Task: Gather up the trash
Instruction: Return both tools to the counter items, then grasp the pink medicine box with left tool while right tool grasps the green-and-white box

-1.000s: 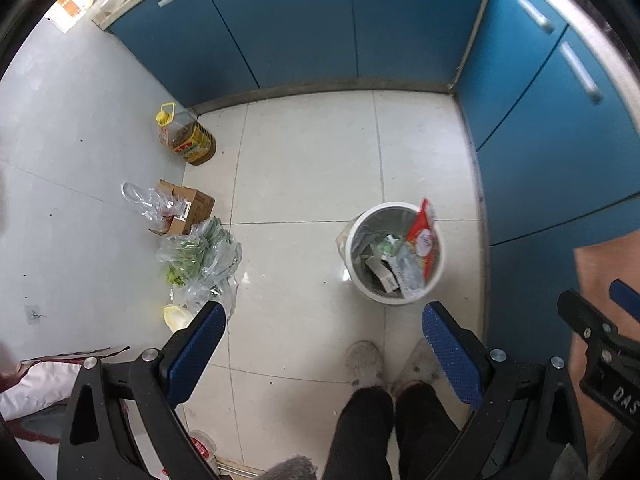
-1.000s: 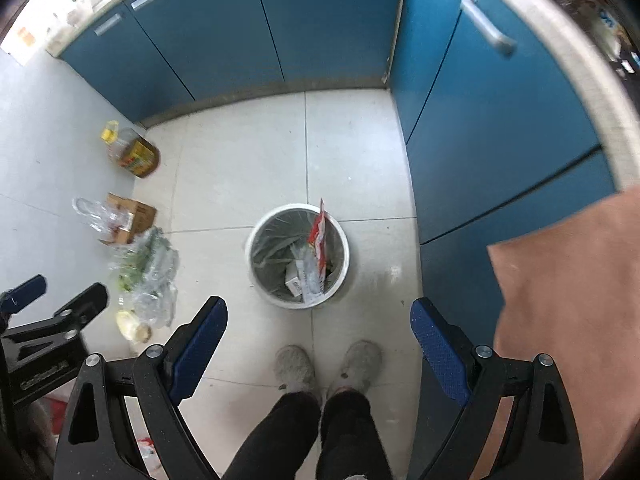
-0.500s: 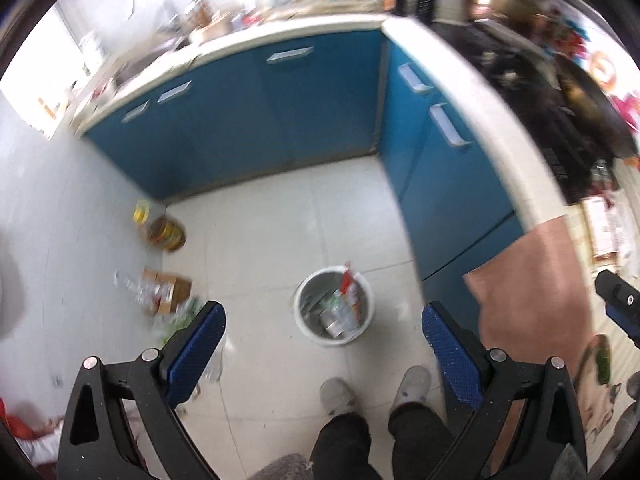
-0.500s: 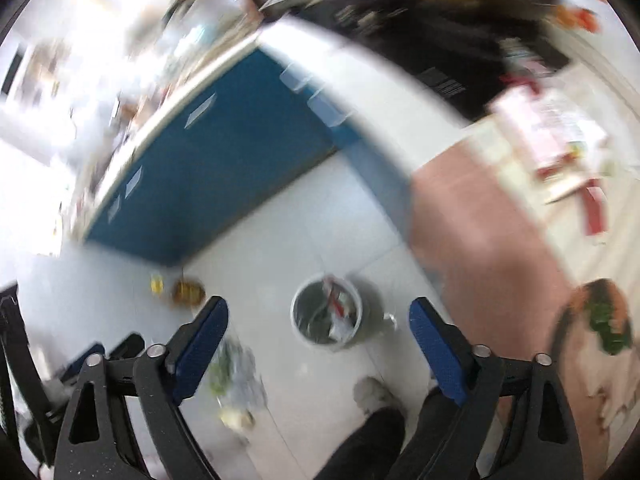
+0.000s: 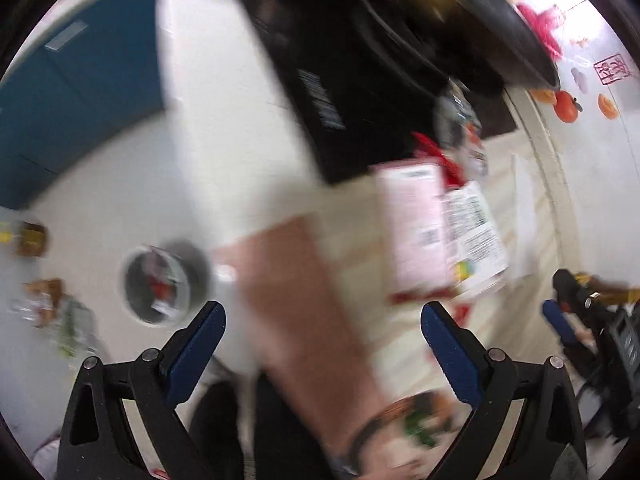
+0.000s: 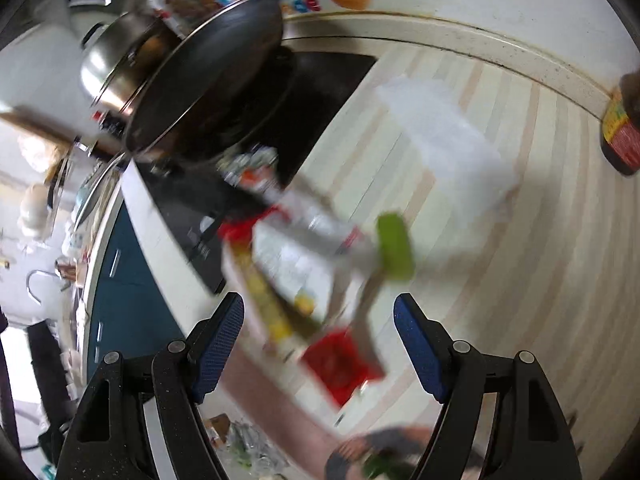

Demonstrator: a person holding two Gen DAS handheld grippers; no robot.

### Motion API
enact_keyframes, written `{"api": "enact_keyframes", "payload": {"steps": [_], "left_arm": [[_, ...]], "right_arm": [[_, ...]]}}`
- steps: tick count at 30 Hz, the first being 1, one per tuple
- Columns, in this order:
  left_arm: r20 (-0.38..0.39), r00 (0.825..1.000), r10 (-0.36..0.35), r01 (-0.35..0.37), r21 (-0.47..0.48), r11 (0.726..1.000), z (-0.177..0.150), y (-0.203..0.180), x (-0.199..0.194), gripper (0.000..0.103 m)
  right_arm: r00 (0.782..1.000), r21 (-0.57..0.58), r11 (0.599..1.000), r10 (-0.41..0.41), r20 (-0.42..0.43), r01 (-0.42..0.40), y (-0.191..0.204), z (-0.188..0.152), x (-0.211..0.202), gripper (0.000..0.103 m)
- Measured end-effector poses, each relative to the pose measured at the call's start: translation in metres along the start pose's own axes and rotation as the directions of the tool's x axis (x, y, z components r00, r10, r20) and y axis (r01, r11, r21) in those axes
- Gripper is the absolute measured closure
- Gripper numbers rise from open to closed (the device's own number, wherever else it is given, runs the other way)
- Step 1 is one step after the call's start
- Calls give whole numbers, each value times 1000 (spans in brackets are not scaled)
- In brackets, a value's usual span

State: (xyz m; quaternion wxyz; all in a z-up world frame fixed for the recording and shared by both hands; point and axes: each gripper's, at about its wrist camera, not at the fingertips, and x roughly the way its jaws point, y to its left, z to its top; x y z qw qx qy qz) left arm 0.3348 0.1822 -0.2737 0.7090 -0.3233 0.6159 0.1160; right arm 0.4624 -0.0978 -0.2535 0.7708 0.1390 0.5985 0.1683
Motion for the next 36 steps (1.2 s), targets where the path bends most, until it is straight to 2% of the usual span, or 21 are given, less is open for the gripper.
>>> {"api": "enact_keyframes", "payload": {"steps": [4, 7, 9, 11, 12, 13, 14, 16, 18, 20, 22, 23, 26, 28, 30, 34, 35, 36], "left_arm": [[-97, 993, -63, 59, -41, 997, 26, -34, 53, 4], [-137, 985, -100, 92, -64, 994, 35, -45, 73, 4], [-138, 986, -89, 81, -60, 995, 41, -50, 83, 5], [-114, 990, -81, 77, -36, 996, 43, -55, 81, 18], [-108, 992, -68, 66, -23, 998, 40, -55, 79, 40], [-97, 992, -75, 74, -14, 997, 41, -55, 78, 48], [-87, 994, -71, 71, -3, 997, 41, -55, 75, 49], [-70, 997, -35, 37, 36, 999, 42, -54, 72, 50], [-42, 998, 36, -32, 86, 996, 36, -55, 65, 50], [3, 991, 133, -132, 133, 982, 22, -53, 54, 50], [41, 981, 192, -196, 154, 968, 14, -45, 45, 50], [76, 968, 240, -250, 169, 954, 5, -42, 39, 50], [107, 957, 271, -286, 173, 942, -9, -32, 31, 50], [122, 947, 298, -315, 167, 934, -13, -22, 27, 50], [137, 930, 342, -360, 143, 922, -16, -10, 28, 50], [124, 924, 363, -376, 106, 921, -18, 12, 28, 50], [125, 922, 367, -379, 99, 920, -19, 16, 27, 50], [127, 921, 368, -381, 95, 920, -20, 16, 28, 50]], "right_arm": [[1000, 17, 1000, 10, 0, -10, -21, 26, 13, 24], [1000, 13, 1000, 22, -15, -22, -28, 31, 23, 24], [999, 1, 1000, 22, -31, -22, -31, 32, 30, 24], [999, -7, 1000, 21, -46, -21, -33, 31, 34, 24], [998, -18, 1000, 21, -56, -23, -32, 32, 38, 24], [998, -29, 999, 21, -65, -23, -31, 32, 42, 24], [997, -40, 999, 19, -73, -22, -30, 31, 44, 24], [996, -63, 998, 15, -88, -21, -25, 30, 50, 24], [996, -98, 995, 1, -93, -10, -18, 28, 53, 24], [995, -146, 989, -16, -96, 2, -9, 26, 57, 24], [994, -233, 972, -43, -98, 19, 11, 20, 63, 24], [994, -267, 963, -55, -97, 28, 17, 17, 65, 24], [985, -439, 892, -153, -76, 105, 48, -1, 79, 24], [978, -501, 855, -195, -77, 131, 60, -11, 91, 24], [971, -543, 827, -224, -86, 143, 67, -21, 104, 23], [940, -629, 745, -334, -63, 223, 74, -39, 134, 23], [926, -643, 724, -373, -57, 252, 74, -43, 143, 23], [926, -641, 721, -375, -42, 263, 73, -44, 144, 24]]}}
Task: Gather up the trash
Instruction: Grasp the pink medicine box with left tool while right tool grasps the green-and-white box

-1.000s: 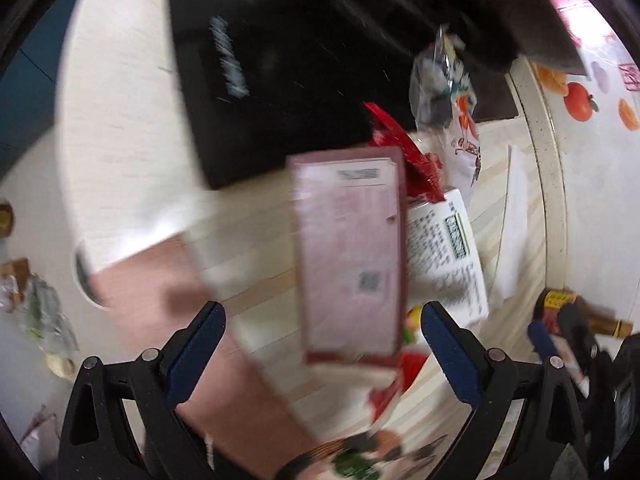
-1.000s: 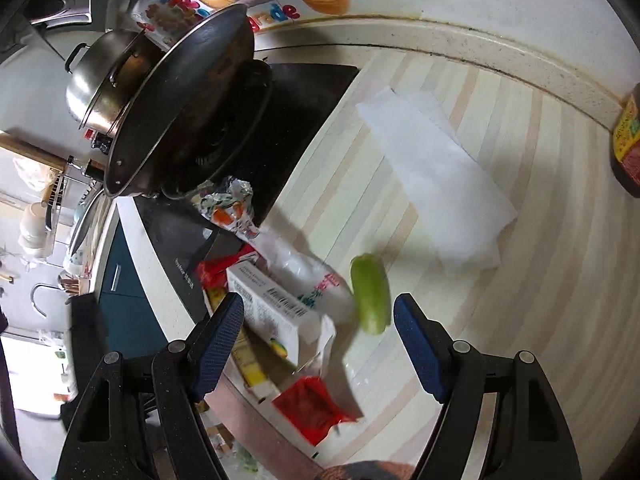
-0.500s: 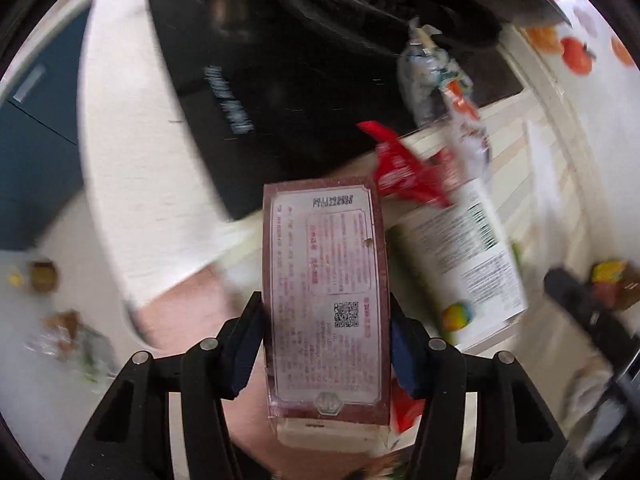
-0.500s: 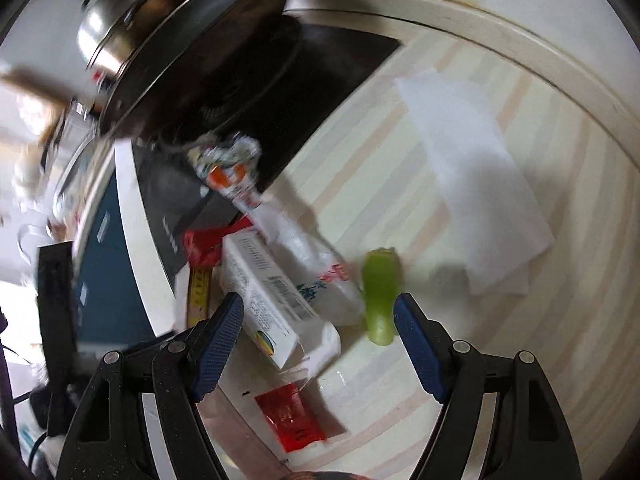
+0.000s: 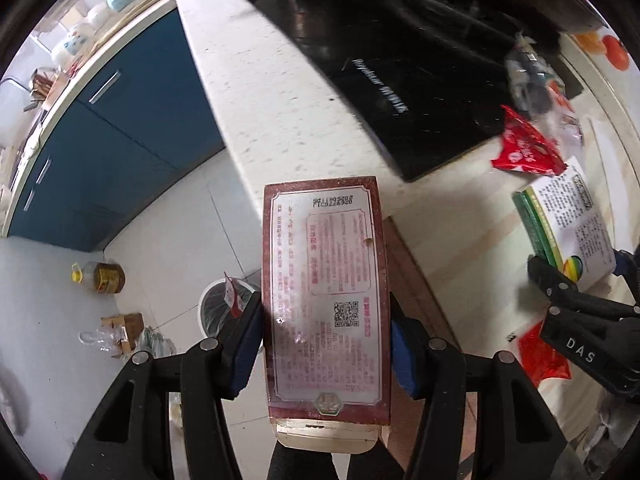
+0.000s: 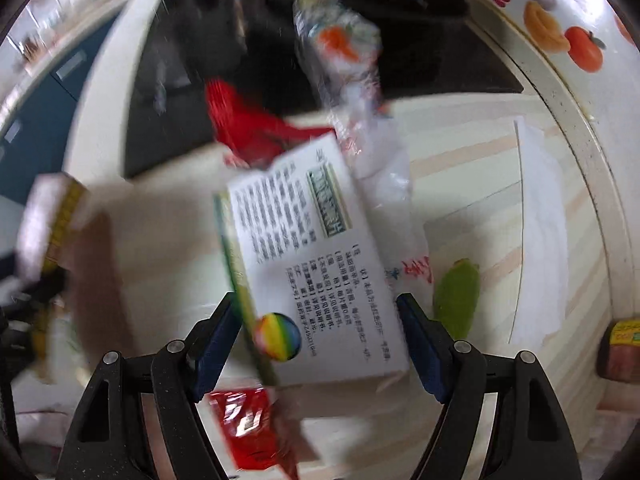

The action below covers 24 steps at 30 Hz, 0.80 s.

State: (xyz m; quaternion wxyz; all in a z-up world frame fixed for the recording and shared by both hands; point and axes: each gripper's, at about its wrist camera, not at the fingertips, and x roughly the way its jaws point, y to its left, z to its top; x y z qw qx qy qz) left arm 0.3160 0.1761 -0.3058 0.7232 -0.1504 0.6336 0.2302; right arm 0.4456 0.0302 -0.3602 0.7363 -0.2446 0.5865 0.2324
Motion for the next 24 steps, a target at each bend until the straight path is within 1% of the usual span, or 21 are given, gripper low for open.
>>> {"api": "enact_keyframes", "payload": {"steps": [1, 2, 4, 10, 16, 20, 24], "left_arm": [[4, 1000, 3, -3, -1, 1000, 0, -1, 0, 50], [7, 1000, 5, -5, -1, 1000, -1, 4, -1, 50], [11, 1000, -1, 1, -6, 1000, 0, 15, -5, 50], [36, 999, -23, 24, -22, 999, -1, 21, -18, 50], [57, 998, -35, 37, -31, 999, -10, 33, -31, 50], [79, 996, -38, 40, -26, 999, -18, 44, -45, 50], [111, 993, -45, 49, -40, 998, -22, 59, -60, 50]], "right_arm": [[1000, 11, 1000, 1, 19, -1, -1, -1, -1, 25], [1000, 22, 1000, 2, 19, -2, -2, -1, -2, 28], [999, 49, 999, -9, 30, 8, -6, -2, -5, 31], [994, 142, 986, 73, 87, -84, -21, -14, -34, 34], [984, 172, 978, 90, 156, -117, -21, -29, -77, 36], [976, 188, 972, 107, 188, -143, -12, -37, -98, 37], [969, 178, 973, 109, 220, -150, 0, -40, -116, 37]]}}
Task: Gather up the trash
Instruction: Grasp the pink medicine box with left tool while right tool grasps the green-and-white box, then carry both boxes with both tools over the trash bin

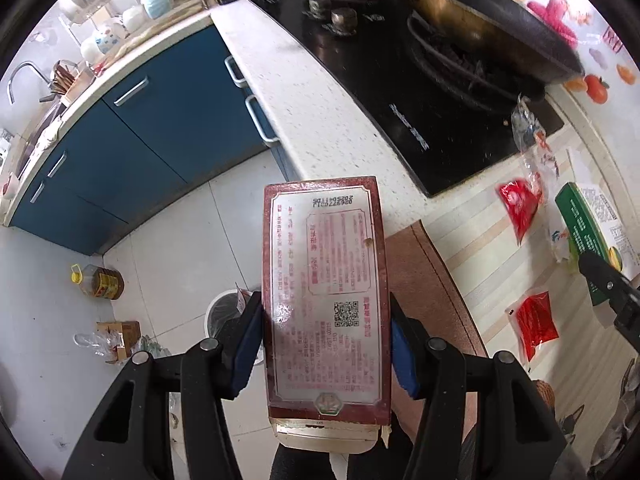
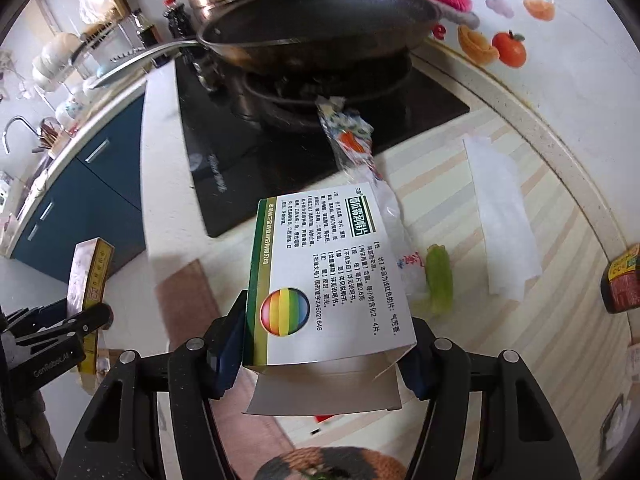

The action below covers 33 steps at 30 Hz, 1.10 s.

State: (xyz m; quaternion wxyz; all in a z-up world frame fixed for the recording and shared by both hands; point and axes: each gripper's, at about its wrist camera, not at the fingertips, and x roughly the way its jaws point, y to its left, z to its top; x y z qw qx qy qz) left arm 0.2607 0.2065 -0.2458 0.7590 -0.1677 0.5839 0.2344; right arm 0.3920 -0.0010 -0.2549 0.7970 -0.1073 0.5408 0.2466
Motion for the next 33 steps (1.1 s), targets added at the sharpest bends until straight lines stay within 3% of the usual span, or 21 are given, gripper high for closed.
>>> {"api": "enact_keyframes", "payload": {"steps": [6, 9, 12, 14, 20, 23, 27, 33], "left_arm": [[47, 999, -15, 16, -26, 1000, -1, 24, -23, 50], [58, 998, -22, 25, -37, 999, -1, 32, -29, 50], [64, 997, -42, 45, -45, 998, -1, 37, -32, 50], [65, 996, -53, 56, -43, 998, -2, 36, -32, 50], [55, 996, -67, 68, -21, 997, -11, 37, -27, 50], [44, 997, -65, 66, -27, 997, -19, 47, -23, 50], [14, 999, -43, 44, -55, 998, -37, 78, -12, 50], [-77, 997, 2, -17, -194, 981, -81, 166, 20, 50]], "right_arm": [[997, 41, 997, 60, 43, -62, 12, -1, -21, 38], [979, 190, 960, 201, 39, -205, -3, 3, -28, 38], [968, 289, 925, 244, 49, -248, -19, 3, -34, 38], [970, 331, 912, 242, 38, -241, -28, 1, -32, 38], [993, 281, 953, 99, 60, -112, -35, -20, -44, 38], [993, 236, 966, 94, 75, -109, -20, -32, -52, 38], [988, 137, 979, 150, 44, -154, 35, -44, -43, 38], [964, 0, 966, 257, -67, -257, 139, -67, 0, 38]]}}
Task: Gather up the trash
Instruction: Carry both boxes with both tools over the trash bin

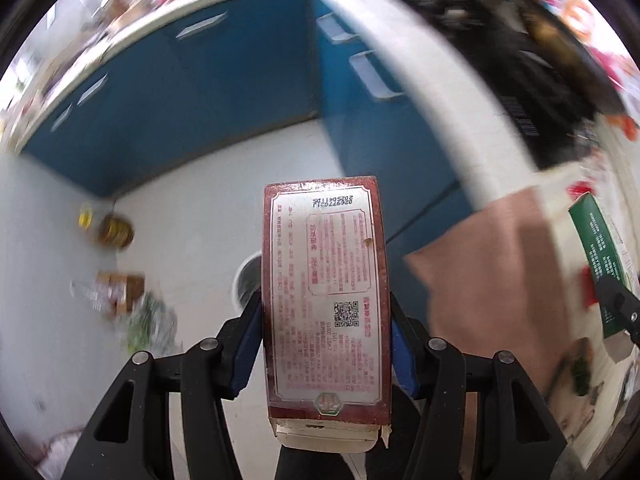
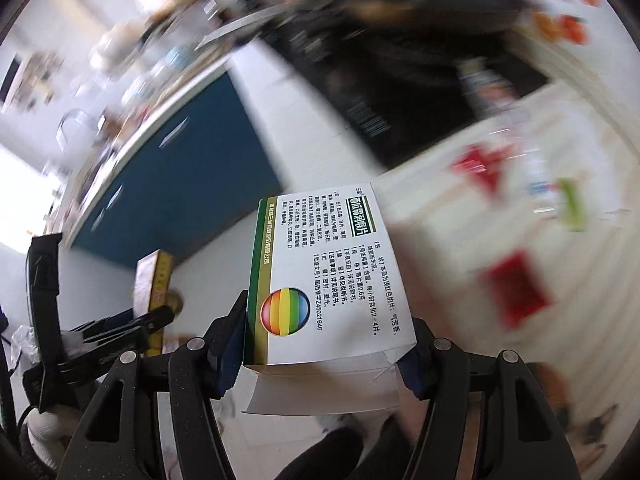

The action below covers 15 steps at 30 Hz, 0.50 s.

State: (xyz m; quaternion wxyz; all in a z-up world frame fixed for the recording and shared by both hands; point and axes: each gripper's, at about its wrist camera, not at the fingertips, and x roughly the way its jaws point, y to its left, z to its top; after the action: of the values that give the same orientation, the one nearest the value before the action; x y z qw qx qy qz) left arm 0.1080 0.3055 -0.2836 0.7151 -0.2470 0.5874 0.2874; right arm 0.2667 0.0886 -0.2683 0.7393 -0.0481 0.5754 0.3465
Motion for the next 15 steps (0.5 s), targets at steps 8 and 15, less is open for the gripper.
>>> {"api": "enact_keyframes", "payload": {"steps": [8, 15], "left_arm": [[-163, 987, 18, -51, -202, 978, -49, 136, 122, 50], [-300, 953, -45, -42, -277, 960, -87, 196, 308, 50]], "right_arm": [[976, -114, 991, 38, -215, -64, 91, -53, 166, 38], [905, -130, 989, 8, -425, -70, 110, -128, 374, 38]]}}
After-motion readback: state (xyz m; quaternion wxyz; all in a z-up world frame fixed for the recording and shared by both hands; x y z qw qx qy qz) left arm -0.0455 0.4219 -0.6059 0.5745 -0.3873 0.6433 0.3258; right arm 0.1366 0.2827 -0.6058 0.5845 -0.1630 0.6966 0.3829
